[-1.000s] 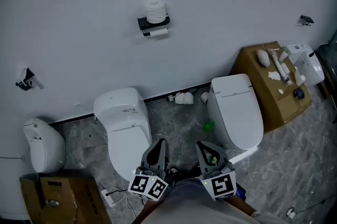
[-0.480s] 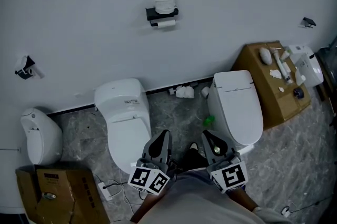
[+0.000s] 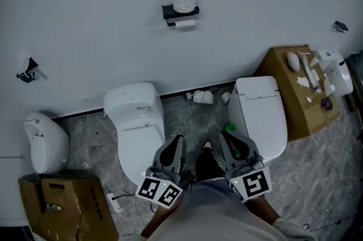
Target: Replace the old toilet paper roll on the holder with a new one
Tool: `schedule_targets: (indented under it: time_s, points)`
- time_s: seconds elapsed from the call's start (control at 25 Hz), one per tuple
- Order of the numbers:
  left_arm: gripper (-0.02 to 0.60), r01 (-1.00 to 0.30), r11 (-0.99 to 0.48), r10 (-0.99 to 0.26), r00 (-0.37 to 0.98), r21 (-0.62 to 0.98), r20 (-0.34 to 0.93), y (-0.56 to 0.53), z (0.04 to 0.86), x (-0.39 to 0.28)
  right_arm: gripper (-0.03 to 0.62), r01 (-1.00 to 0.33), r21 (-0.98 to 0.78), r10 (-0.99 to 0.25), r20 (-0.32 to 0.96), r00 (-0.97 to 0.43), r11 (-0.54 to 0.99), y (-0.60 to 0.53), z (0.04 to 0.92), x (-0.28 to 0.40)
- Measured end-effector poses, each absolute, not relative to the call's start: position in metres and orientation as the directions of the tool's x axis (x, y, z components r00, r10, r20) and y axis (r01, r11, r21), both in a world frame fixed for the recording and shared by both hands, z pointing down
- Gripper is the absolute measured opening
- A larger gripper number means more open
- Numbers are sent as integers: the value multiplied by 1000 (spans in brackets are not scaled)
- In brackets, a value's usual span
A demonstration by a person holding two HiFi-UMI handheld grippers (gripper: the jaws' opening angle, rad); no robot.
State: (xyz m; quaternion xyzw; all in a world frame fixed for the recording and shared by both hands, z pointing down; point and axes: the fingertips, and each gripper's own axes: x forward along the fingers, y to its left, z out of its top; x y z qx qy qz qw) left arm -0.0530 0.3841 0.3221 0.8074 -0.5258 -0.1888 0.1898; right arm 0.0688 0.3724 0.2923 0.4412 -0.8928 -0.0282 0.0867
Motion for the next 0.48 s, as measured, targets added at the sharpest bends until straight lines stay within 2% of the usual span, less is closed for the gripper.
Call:
schedule_targets:
  time_s: [0.48]
  points:
    - [5, -782, -374, -918, 388, 498, -80, 299, 324, -37, 18, -772, 75, -771, 166, -614, 631, 286, 308, 76]
